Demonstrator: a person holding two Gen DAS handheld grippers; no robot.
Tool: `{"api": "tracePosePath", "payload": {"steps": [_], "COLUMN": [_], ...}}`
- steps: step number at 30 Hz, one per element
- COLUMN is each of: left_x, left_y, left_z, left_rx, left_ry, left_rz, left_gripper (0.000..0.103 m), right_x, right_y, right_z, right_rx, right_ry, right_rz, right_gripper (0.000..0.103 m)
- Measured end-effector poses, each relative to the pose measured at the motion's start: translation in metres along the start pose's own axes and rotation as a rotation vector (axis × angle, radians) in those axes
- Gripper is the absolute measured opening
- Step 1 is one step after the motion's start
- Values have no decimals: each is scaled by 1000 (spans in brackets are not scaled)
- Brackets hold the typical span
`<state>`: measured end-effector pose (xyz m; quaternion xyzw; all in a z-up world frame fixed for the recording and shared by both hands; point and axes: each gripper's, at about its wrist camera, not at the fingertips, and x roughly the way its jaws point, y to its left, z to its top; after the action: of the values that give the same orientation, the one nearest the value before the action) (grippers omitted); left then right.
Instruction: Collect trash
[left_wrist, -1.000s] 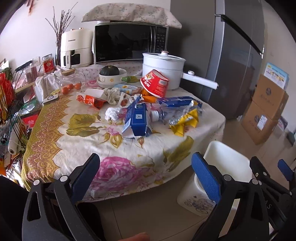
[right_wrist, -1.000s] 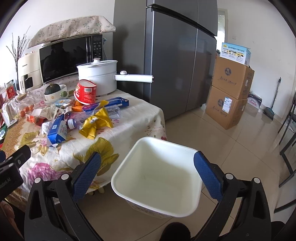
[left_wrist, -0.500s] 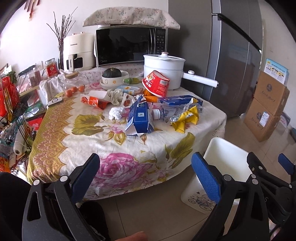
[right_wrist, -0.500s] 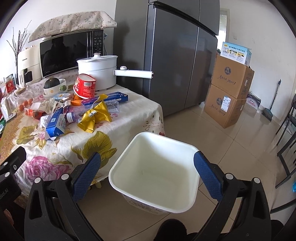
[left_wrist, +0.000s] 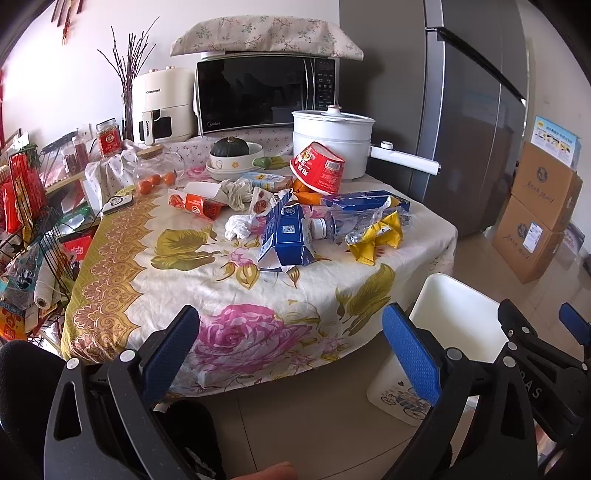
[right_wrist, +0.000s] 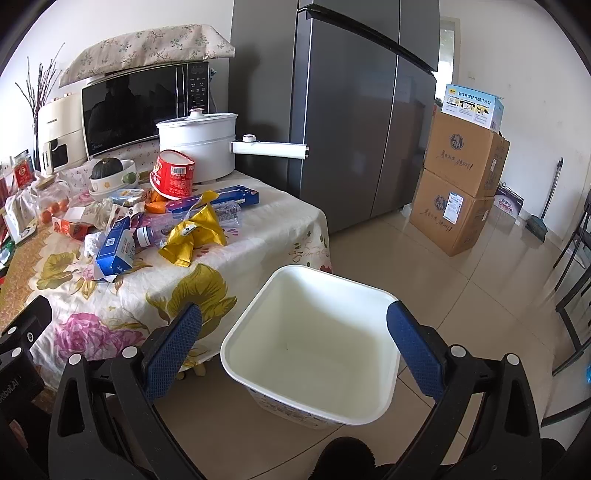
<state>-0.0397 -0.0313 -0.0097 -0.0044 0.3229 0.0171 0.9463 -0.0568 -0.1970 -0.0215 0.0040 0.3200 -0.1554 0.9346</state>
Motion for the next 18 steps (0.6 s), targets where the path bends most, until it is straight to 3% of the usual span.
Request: {"api": "tracePosePath", "payload": {"steps": [18], "left_x": [3], "left_y": [0], "left_z": [2], "left_rx": [-6], "left_ry": [15], "left_rz": [-5], "left_gripper": [96], "right_x": [4], "right_y": [-1], "right_z": [-1], "right_rx": [6], "right_ry": [8], "right_rz": [-3], "right_gripper": [96]}}
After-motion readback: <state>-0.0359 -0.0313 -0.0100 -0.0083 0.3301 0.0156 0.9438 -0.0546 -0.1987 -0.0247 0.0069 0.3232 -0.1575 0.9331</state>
